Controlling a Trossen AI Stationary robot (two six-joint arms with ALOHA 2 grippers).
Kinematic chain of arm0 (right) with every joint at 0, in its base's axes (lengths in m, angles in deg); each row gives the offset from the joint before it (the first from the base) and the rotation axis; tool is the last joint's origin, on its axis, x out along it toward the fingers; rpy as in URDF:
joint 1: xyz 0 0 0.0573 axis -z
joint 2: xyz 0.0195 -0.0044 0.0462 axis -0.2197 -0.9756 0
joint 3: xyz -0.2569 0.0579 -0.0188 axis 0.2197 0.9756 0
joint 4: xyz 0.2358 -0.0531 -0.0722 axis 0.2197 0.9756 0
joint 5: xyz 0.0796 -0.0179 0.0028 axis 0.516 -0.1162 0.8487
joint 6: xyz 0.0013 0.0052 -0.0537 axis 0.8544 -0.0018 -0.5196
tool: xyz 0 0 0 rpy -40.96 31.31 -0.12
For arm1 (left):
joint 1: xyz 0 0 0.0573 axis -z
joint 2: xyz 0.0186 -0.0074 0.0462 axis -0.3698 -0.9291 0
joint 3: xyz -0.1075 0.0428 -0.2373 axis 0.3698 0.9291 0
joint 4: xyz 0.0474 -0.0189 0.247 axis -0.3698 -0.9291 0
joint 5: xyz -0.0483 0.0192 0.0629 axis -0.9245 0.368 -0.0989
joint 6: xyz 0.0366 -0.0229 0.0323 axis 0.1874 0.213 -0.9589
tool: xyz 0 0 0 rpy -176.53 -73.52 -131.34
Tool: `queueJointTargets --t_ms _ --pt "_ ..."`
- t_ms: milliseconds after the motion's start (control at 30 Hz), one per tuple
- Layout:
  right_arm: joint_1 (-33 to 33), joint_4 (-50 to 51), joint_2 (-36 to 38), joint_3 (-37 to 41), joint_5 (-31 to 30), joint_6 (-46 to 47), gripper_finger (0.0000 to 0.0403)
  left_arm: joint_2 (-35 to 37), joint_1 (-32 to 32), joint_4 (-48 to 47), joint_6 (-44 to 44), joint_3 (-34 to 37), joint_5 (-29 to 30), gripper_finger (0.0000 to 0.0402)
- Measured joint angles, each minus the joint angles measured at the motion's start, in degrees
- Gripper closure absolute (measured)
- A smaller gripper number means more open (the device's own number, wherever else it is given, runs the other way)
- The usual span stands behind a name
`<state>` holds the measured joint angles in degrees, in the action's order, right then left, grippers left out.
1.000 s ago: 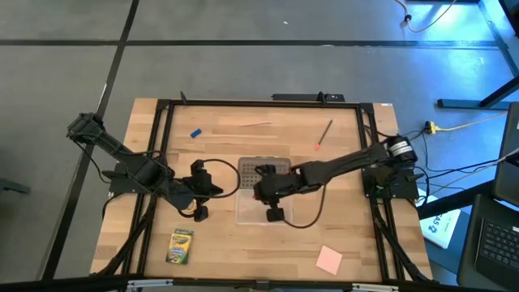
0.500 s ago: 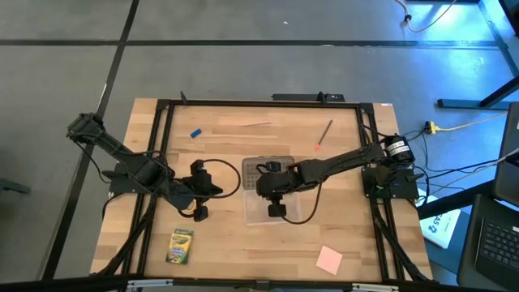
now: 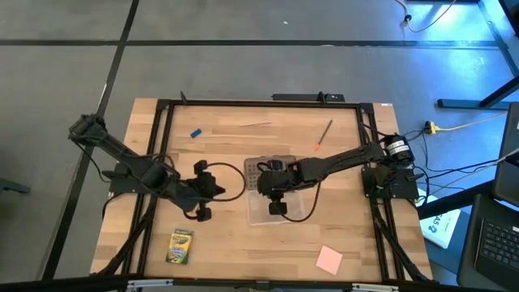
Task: Pack school essentials
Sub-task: Put the black and pink pencil into the transparent supply box
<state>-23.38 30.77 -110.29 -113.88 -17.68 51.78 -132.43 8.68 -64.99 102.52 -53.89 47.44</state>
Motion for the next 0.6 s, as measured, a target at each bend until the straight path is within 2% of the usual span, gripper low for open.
queueJointTargets --t_ms 300,600 --pt "0.03 0.41 -0.02 0.0 0.08 -0.02 0.0352 -6.85 -1.93 2.79 -0.09 0.02 -0.16 0.0388" --pt "0.07 0.44 -0.02 0.02 0.09 -0.02 0.0352 -6.88 -1.72 4.13 -0.11 0.02 -1.65 0.0388"
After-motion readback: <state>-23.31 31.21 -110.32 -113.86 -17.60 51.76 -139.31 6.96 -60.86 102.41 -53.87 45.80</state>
